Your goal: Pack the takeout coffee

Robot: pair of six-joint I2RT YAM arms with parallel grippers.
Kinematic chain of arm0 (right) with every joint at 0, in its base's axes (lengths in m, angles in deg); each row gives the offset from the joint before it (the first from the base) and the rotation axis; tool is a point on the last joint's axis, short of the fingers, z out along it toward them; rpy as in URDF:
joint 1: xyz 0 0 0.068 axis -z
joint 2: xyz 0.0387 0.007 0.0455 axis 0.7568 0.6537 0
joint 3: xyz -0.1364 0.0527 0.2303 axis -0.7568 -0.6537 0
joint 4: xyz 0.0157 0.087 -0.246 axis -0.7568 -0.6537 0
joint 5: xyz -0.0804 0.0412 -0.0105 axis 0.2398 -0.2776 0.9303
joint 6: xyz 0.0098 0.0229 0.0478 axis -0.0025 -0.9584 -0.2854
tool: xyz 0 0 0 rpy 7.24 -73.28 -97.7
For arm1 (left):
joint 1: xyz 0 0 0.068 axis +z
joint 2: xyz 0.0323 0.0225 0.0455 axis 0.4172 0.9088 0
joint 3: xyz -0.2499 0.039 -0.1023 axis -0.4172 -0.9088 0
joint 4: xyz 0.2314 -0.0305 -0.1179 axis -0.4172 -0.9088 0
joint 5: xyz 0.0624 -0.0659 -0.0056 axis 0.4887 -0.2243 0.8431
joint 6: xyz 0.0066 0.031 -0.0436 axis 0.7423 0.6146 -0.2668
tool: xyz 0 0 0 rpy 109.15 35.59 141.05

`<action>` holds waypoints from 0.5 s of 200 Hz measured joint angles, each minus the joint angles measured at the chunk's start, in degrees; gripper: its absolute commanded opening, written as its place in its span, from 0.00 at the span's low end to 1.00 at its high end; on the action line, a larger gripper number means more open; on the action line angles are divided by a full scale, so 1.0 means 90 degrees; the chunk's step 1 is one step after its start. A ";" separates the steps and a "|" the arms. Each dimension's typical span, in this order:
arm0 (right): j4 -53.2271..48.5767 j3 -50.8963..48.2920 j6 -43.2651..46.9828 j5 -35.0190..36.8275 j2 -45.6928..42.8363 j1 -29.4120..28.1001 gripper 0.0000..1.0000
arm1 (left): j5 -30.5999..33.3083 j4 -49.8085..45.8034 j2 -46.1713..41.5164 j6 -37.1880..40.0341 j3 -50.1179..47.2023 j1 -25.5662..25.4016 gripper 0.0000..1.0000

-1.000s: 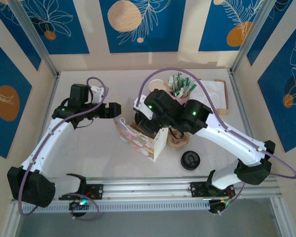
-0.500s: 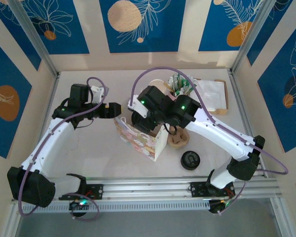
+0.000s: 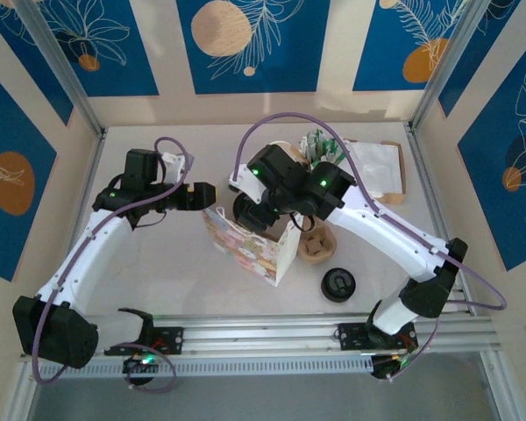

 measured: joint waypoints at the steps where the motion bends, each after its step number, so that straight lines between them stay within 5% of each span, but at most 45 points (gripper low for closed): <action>1: 0.0002 0.0000 0.0000 0.0002 0.0002 0.0000 0.52 | 0.0000 0.0000 0.0000 0.0000 0.0000 0.0000 0.82; 100: 0.0131 0.0002 -0.0049 -0.0085 0.0515 0.0036 0.52 | 0.0002 -0.0002 0.0000 0.0000 -0.0007 -0.0005 0.82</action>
